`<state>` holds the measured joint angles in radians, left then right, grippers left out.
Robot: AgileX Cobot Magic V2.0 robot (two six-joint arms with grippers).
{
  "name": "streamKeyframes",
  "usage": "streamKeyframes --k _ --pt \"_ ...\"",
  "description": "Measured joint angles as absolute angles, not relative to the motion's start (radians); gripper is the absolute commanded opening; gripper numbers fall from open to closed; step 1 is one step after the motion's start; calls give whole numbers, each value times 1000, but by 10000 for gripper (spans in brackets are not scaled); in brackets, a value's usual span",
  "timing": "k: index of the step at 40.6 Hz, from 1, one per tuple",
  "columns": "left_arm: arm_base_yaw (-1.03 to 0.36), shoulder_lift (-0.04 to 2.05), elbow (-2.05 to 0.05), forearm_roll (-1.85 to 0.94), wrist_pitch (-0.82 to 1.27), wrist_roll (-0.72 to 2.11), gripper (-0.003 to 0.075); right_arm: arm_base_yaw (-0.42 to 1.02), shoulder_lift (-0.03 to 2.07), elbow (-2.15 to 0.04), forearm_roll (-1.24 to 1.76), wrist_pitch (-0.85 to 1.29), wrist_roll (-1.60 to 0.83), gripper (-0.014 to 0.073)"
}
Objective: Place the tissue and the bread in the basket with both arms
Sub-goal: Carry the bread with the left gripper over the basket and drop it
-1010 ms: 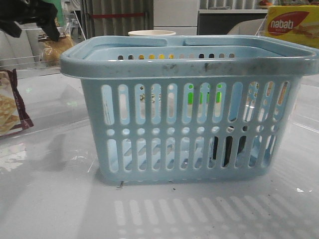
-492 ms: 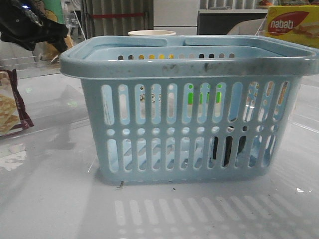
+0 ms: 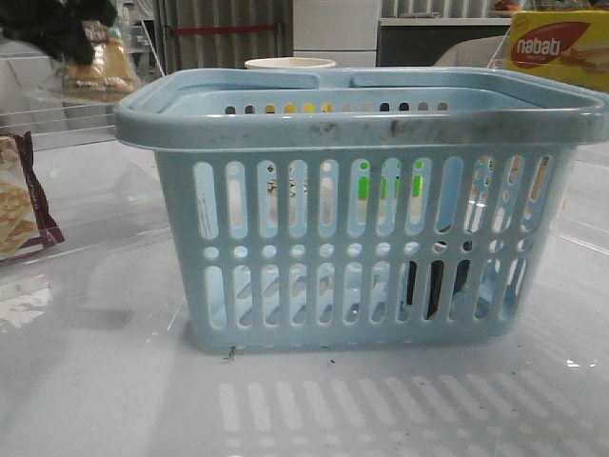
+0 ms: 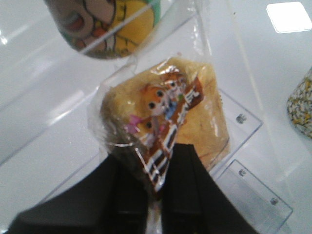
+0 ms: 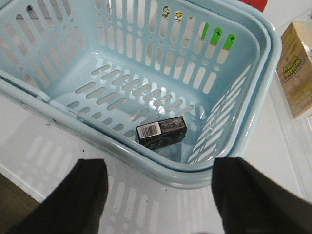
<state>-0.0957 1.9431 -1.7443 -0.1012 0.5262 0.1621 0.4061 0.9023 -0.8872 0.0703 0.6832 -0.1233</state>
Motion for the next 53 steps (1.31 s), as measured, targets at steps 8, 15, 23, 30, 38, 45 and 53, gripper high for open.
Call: streamKeyframes --k 8,15,23,30,38,45,53 --pt "-96 1798 -1744 -139 633 162 91 406 902 -887 70 683 -123 558" --pt "-126 1680 -1744 -179 747 224 91 406 902 -887 70 685 -123 558" --pt "-281 1573 -1715 -210 838 312 90 406 902 -887 70 685 -123 558" --pt "-445 1557 -1632 -218 852 356 91 406 902 -887 70 685 -123 558" --pt "-591 1586 -1533 -218 844 371 117 406 902 -887 70 685 -123 558" --pt "-622 1628 -1515 -218 820 371 404 406 902 -887 70 685 -123 558" --pt "-623 1632 -1515 -218 774 371 475 406 902 -887 70 685 -123 558"
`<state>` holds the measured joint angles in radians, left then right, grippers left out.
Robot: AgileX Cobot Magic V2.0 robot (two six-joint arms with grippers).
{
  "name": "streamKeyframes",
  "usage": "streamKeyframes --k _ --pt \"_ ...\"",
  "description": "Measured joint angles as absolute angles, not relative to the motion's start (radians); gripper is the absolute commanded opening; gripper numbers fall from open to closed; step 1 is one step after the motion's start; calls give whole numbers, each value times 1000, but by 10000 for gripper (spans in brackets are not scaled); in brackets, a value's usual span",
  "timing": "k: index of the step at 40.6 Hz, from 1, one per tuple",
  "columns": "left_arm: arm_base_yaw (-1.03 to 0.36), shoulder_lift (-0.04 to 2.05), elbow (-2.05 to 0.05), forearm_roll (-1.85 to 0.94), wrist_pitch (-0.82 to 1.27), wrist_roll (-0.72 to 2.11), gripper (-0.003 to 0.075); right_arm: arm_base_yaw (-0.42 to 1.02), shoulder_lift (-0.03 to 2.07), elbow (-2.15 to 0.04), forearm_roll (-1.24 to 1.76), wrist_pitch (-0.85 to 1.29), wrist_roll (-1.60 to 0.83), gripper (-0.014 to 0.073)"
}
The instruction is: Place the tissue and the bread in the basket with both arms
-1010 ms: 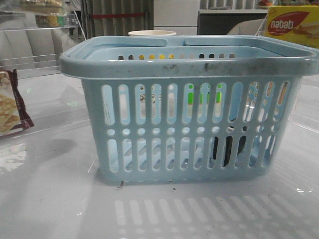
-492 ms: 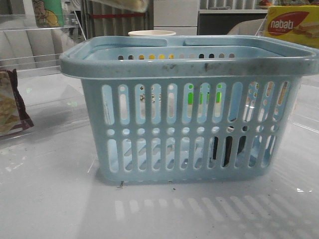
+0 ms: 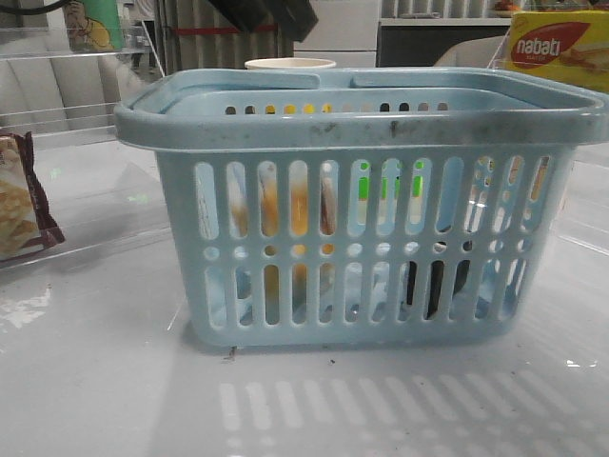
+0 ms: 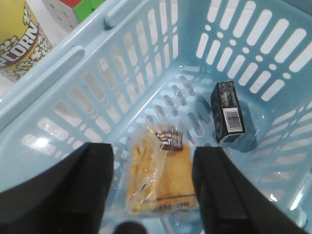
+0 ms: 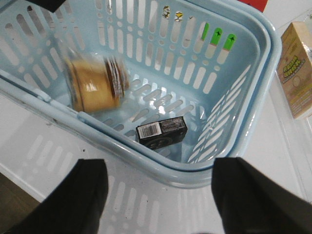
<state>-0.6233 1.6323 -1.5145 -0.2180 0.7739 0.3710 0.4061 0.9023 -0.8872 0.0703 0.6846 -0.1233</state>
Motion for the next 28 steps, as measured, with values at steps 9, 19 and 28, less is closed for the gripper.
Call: streamKeyframes --k 9,19,28 --pt "-623 1601 -1515 -218 797 371 475 406 902 -887 70 685 -123 558" --pt "-623 1434 -1427 -218 835 371 475 406 902 -887 70 685 -123 558" --pt "-621 1201 -1237 -216 843 371 475 406 902 -887 70 685 -123 558"
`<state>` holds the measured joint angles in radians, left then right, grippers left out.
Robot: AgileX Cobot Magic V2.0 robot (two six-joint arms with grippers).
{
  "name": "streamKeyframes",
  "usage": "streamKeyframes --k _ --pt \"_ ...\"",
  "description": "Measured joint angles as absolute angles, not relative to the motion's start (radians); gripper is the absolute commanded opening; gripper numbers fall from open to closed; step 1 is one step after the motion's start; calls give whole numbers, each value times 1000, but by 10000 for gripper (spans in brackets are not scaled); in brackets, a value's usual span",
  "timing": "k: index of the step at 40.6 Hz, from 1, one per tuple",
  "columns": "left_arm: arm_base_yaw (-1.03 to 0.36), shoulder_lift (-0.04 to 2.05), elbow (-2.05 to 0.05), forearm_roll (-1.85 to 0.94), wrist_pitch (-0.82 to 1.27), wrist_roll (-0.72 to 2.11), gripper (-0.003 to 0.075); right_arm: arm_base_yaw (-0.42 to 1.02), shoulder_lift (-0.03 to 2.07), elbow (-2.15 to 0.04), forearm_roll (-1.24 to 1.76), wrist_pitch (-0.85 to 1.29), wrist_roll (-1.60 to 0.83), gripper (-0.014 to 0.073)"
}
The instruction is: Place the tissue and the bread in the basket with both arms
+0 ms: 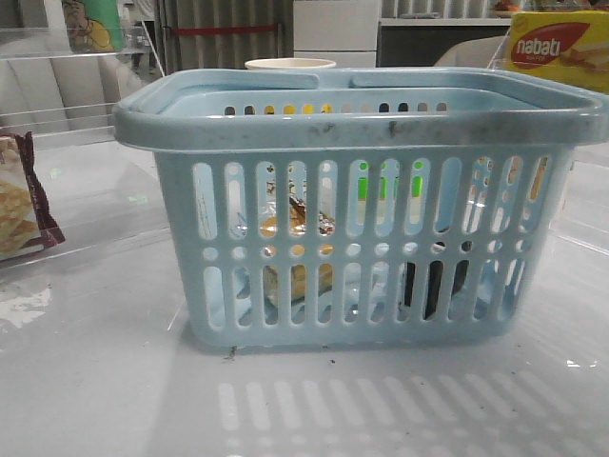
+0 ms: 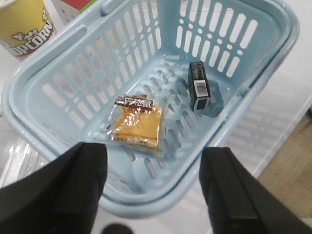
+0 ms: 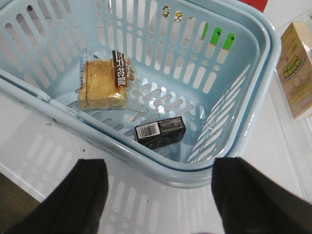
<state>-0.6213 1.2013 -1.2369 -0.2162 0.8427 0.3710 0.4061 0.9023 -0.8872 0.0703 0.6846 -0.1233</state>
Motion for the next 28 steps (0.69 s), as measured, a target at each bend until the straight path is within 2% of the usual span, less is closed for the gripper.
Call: streamKeyframes --k 17,28 --pt "-514 787 -912 -107 854 249 475 406 902 -887 70 697 -123 558" --pt "-497 636 -803 -89 856 241 475 406 902 -887 51 748 -123 546"
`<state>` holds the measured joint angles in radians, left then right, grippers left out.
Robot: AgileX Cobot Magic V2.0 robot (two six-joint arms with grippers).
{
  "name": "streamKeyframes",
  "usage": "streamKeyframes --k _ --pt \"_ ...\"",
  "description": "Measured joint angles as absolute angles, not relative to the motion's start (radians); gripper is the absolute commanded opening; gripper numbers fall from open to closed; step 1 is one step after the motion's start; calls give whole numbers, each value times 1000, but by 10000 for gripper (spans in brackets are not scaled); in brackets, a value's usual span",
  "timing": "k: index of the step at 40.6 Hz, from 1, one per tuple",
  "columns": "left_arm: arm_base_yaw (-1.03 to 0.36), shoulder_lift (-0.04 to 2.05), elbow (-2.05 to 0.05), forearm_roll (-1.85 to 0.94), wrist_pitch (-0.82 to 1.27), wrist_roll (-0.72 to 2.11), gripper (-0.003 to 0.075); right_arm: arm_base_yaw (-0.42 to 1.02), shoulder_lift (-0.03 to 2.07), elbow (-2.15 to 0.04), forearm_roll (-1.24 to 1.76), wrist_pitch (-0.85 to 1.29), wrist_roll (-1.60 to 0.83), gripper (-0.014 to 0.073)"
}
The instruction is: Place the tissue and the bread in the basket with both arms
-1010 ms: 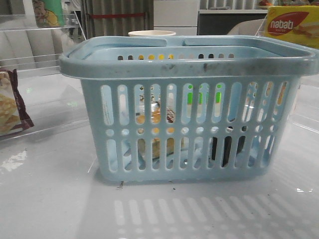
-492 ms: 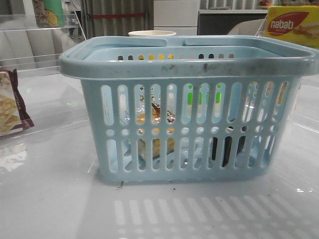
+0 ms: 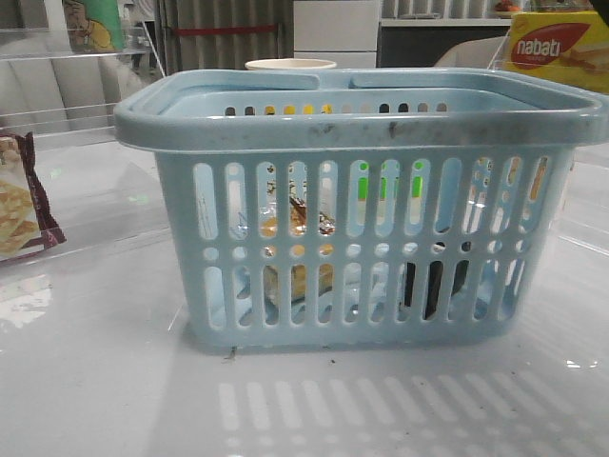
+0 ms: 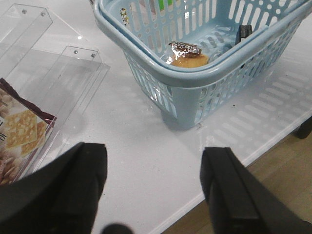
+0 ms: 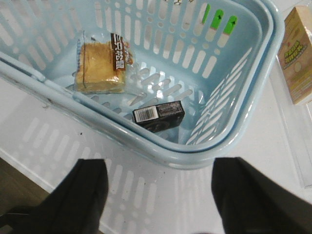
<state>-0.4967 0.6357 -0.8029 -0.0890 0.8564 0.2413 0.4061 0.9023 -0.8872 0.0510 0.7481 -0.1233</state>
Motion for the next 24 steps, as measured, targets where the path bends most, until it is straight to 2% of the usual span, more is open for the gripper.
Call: streamKeyframes --k 6,24 --pt "-497 632 -790 -88 856 241 475 406 871 -878 50 789 -123 497" --pt "-497 632 -786 -88 856 240 475 406 583 -765 -37 921 -18 497"
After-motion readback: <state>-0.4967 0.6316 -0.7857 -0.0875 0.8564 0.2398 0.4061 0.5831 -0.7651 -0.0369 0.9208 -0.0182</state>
